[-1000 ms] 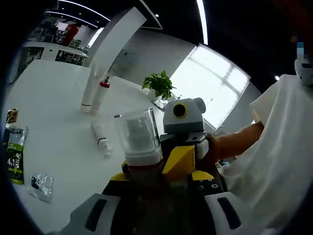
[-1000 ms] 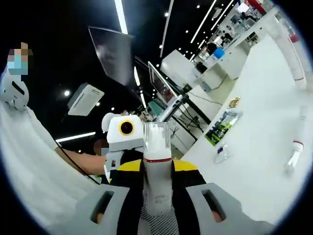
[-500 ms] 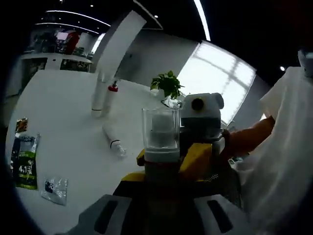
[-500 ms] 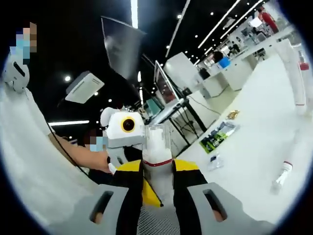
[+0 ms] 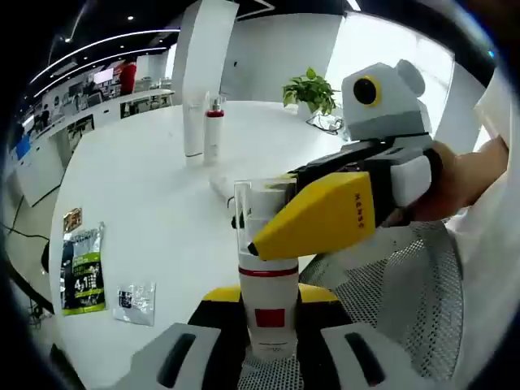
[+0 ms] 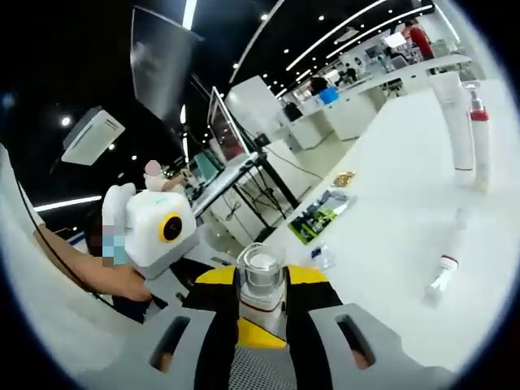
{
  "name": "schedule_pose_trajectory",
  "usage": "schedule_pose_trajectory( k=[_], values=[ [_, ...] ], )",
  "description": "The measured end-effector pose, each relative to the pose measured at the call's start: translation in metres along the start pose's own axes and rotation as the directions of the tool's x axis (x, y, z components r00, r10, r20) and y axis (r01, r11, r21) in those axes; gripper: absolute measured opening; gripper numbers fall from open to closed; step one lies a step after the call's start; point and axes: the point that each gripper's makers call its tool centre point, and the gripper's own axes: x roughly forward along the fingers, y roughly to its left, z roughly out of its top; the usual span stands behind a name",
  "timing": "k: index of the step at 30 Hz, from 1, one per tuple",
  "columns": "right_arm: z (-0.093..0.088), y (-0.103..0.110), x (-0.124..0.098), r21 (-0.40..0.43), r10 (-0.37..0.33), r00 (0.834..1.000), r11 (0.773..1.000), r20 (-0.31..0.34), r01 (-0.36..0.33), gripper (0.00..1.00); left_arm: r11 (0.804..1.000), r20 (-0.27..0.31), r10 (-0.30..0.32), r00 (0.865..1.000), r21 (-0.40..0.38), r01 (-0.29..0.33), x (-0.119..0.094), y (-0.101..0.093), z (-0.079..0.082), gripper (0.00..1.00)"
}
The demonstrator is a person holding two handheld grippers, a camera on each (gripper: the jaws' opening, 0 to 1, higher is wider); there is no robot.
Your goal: Arrange the skincare products in the storage area until every visible bottle or jar stands upright without overlapping.
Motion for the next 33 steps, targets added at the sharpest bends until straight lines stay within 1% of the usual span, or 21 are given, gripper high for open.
schedule_pose_trajectory(
  k=[1, 3, 4, 5, 6, 7, 9, 10, 12, 15, 20, 22, 24, 26, 27, 28, 29, 30, 31, 32, 33],
  values=[
    [0.003, 0.000, -0.001, 0.011, 0.014, 1.000, 1.000, 0.005, -0.014, 0.18, 1.000, 0.017, -0.003, 1.000, 0.004, 0.003, -0.001, 0.000, 0.003, 0.22],
    [0.010, 0.004, -0.005, 0.015, 0.065, 0.998, 0.998, 0.009, -0.065, 0.18, 0.997, 0.082, -0.068, 0.994, -0.038, 0.071, -0.007, -0.005, 0.013, 0.22],
    [0.012, 0.005, -0.007, 0.013, 0.083, 0.997, 0.996, 0.007, -0.083, 0.17, 0.996, 0.107, -0.089, 0.990, -0.023, 0.092, -0.008, -0.006, 0.016, 0.23],
    [0.013, 0.010, -0.009, 0.005, 0.135, 0.991, 0.991, -0.005, -0.135, 0.17, 0.989, 0.120, -0.139, 0.983, -0.031, 0.144, -0.009, -0.012, 0.018, 0.23],
    [0.014, 0.013, -0.011, -0.010, 0.164, 0.986, 0.986, -0.019, -0.164, 0.17, 0.979, 0.125, -0.176, 0.976, -0.079, 0.187, -0.012, -0.016, 0.020, 0.23],
    [0.017, 0.015, -0.014, -0.034, 0.200, 0.980, 0.979, -0.022, -0.200, 0.17, 0.976, 0.148, -0.197, 0.969, -0.070, 0.209, -0.013, -0.018, 0.024, 0.24],
    [0.020, 0.023, -0.021, -0.048, 0.282, 0.958, 0.957, -0.053, -0.285, 0.17, 0.949, 0.169, -0.285, 0.944, -0.088, 0.302, -0.017, -0.029, 0.026, 0.25],
    [0.022, 0.025, -0.024, -0.059, 0.301, 0.952, 0.951, -0.060, -0.304, 0.17, 0.937, 0.191, -0.313, 0.930, -0.094, 0.335, -0.019, -0.033, 0.030, 0.25],
    [0.026, 0.034, -0.032, -0.121, 0.363, 0.928, 0.921, -0.084, -0.371, 0.17, 0.920, 0.210, -0.357, 0.910, -0.092, 0.382, -0.022, -0.039, 0.034, 0.26],
    [0.029, 0.045, -0.039, -0.103, 0.435, 0.894, 0.889, -0.109, -0.446, 0.17, 0.874, 0.239, -0.438, 0.867, -0.115, 0.473, -0.029, -0.054, 0.039, 0.26],
    [0.034, 0.057, -0.041, -0.063, 0.537, 0.837, 0.837, -0.106, -0.544, 0.17, 0.816, 0.254, -0.516, 0.818, -0.144, 0.560, -0.036, -0.066, 0.042, 0.26],
    [0.036, 0.059, -0.039, -0.059, 0.552, 0.828, 0.827, -0.099, -0.559, 0.18, 0.817, 0.259, -0.515, 0.817, -0.139, 0.559, -0.037, -0.064, 0.043, 0.26],
    [0.036, 0.061, -0.038, -0.038, 0.573, 0.814, 0.815, -0.097, -0.578, 0.18, 0.803, 0.261, -0.535, 0.803, -0.139, 0.580, -0.040, -0.067, 0.043, 0.25],
    [0.036, 0.058, -0.032, -0.019, 0.568, 0.818, 0.821, -0.088, -0.571, 0.18, 0.807, 0.262, -0.530, 0.807, -0.135, 0.574, -0.040, -0.066, 0.043, 0.24],
    [0.037, 0.050, -0.026, -0.011, 0.522, 0.850, 0.852, -0.074, -0.524, 0.18, 0.833, 0.253, -0.495, 0.831, -0.135, 0.537, -0.038, -0.058, 0.041, 0.24],
    [0.039, 0.047, -0.022, -0.009, 0.494, 0.868, 0.869, -0.055, -0.495, 0.18, 0.856, 0.261, -0.448, 0.855, -0.152, 0.495, -0.036, -0.048, 0.041, 0.24],
    [0.043, 0.038, -0.016, -0.024, 0.427, 0.904, 0.904, -0.016, -0.428, 0.18, 0.866, 0.264, -0.421, 0.868, -0.169, 0.471, -0.034, -0.043, 0.042, 0.23],
    [0.044, 0.033, -0.013, -0.066, 0.387, 0.922, 0.920, -0.009, -0.386, 0.17, 0.886, 0.261, -0.364, 0.894, -0.200, 0.419, -0.030, -0.032, 0.042, 0.23],
    [0.043, 0.027, -0.010, -0.077, 0.333, 0.943, 0.940, -0.016, -0.333, 0.17, 0.896, 0.257, -0.335, 0.906, -0.211, 0.391, -0.028, -0.027, 0.041, 0.23],
    [0.043, 0.024, -0.008, -0.090, 0.295, 0.955, 0.951, -0.014, -0.296, 0.18, 0.916, 0.258, -0.297, 0.919, -0.194, 0.351, -0.026, -0.021, 0.043, 0.23],
    [0.042, 0.019, -0.005, -0.076, 0.253, 0.967, 0.964, -0.014, -0.254, 0.19, 0.927, 0.249, -0.258, 0.933, -0.209, 0.312, -0.024, -0.015, 0.041, 0.23]
  ],
)
